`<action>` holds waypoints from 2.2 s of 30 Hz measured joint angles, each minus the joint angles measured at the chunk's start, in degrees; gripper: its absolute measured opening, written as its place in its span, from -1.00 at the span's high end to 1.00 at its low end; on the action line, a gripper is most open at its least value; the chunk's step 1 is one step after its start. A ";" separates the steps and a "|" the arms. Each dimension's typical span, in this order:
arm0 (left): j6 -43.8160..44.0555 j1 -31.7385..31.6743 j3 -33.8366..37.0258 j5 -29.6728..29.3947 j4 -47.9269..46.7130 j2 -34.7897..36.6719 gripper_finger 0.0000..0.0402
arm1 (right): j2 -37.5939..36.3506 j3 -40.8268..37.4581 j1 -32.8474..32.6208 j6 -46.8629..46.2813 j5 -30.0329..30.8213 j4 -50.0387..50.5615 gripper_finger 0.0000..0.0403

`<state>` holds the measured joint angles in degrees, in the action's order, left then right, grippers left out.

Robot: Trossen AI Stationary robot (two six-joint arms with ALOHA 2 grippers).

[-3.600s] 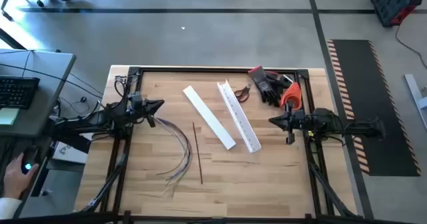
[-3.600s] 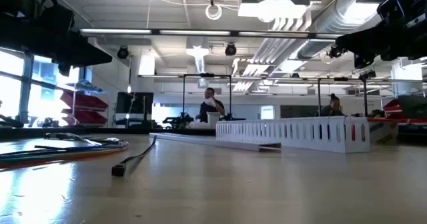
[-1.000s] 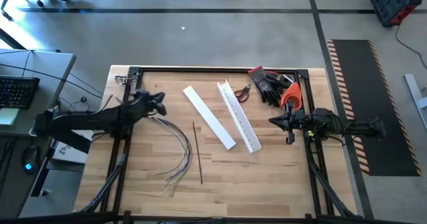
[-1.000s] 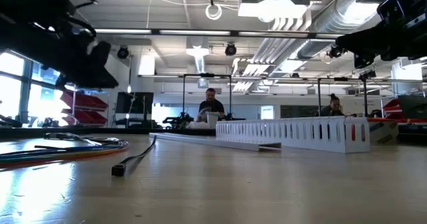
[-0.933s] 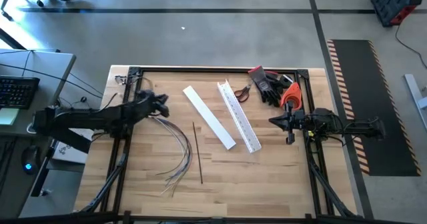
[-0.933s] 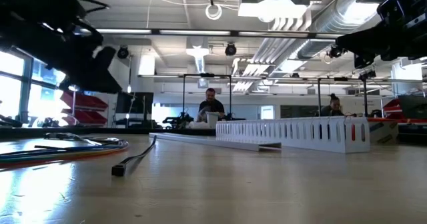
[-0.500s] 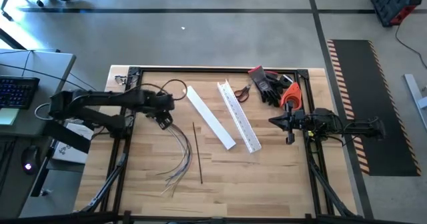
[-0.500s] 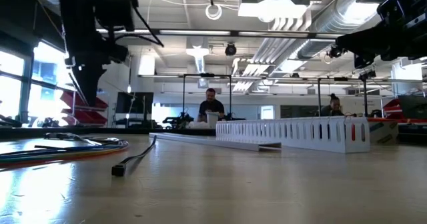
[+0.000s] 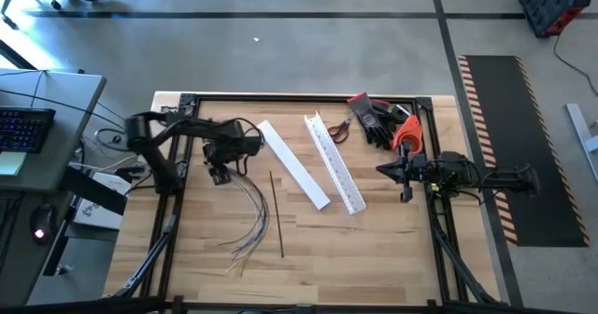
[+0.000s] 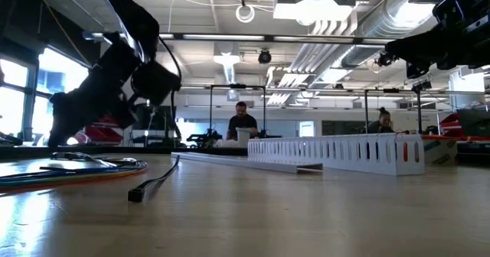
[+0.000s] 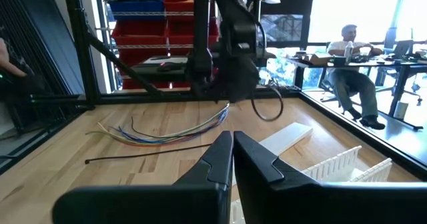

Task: Ziptie cables
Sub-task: Wrap the colored cables with the black zip tie

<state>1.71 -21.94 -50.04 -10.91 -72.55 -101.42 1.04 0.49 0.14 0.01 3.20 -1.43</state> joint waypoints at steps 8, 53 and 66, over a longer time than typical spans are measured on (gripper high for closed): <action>-5.02 -2.18 -0.09 -2.78 2.70 -6.74 0.19 | 0.00 0.00 -0.02 0.00 0.00 0.00 1.00; -39.53 42.28 -29.34 -28.16 -13.84 7.93 1.00 | 0.02 0.00 0.00 0.02 0.00 0.00 1.00; -16.07 55.78 -43.33 -46.09 -16.46 9.59 1.00 | 0.02 -0.01 -0.01 0.02 0.00 0.02 1.00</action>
<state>-14.36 33.85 -93.37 -57.00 -89.01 -91.83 1.06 0.48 0.13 0.03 3.20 -1.41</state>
